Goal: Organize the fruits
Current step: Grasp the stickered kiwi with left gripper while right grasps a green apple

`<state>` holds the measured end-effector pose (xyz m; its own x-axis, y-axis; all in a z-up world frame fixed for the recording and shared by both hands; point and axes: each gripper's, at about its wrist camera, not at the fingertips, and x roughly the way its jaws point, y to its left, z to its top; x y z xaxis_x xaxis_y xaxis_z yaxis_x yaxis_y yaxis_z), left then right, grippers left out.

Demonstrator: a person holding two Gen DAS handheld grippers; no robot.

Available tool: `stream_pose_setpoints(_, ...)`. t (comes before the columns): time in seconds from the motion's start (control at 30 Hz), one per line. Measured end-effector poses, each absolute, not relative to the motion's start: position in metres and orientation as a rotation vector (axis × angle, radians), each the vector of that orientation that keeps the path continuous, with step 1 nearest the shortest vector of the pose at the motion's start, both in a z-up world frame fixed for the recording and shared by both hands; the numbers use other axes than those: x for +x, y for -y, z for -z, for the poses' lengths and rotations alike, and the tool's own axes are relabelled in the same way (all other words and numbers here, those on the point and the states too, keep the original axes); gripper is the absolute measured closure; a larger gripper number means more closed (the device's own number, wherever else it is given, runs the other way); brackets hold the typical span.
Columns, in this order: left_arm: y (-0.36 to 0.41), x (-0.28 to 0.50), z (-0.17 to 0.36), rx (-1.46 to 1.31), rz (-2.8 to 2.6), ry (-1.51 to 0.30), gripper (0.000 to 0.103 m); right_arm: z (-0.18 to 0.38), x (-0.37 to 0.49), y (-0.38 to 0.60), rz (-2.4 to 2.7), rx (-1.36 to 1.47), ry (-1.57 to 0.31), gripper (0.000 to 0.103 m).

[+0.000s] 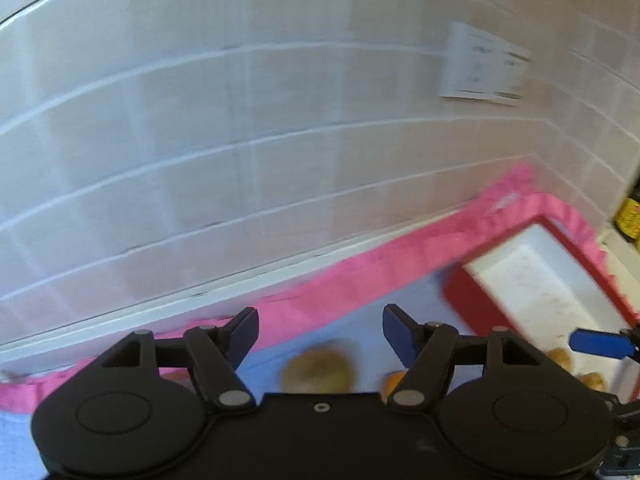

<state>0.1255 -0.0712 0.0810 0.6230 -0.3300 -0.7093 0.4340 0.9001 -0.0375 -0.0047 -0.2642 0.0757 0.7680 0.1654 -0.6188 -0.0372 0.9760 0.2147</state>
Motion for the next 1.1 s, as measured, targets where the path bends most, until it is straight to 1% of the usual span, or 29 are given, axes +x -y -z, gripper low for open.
stream_pose_setpoints(0.2,0.015,0.141,-0.061,0.135,0.332,-0.842,0.022,-0.054,0.003,0.216,-0.194,0.171,-0.773,0.025)
stream_pose_setpoints(0.4,-0.017,0.151,-0.034,0.12,0.268,-0.908,0.022,-0.022,0.009,0.182,-0.244,0.199,-0.89,0.025)
stream_pose_setpoints(0.63,-0.032,0.165,-0.006,0.083,0.258,-0.986,0.022,0.013,0.015,0.169,-0.248,0.299,-1.01,0.027)
stream_pose_setpoints(0.83,-0.029,0.175,0.01,0.077,0.278,-1.054,0.021,0.029,0.018,0.167,-0.221,0.31,-1.036,0.03)
stream_pose_setpoints(0.97,-0.024,0.18,0.022,0.108,0.283,-1.091,0.022,0.034,0.021,0.159,-0.211,0.277,-1.012,0.03)
stream_pose_setpoints(1.0,-0.023,0.18,0.025,0.112,0.282,-1.093,0.022,0.034,0.024,0.158,-0.208,0.272,-1.005,0.031)
stream_pose_setpoints(1.03,-0.023,0.181,0.028,0.114,0.281,-1.088,0.022,0.034,0.023,0.157,-0.205,0.265,-0.997,0.034)
stream_pose_setpoints(1.1,-0.022,0.179,0.029,0.112,0.287,-1.07,0.022,0.035,0.022,0.156,-0.185,0.238,-0.984,0.044)
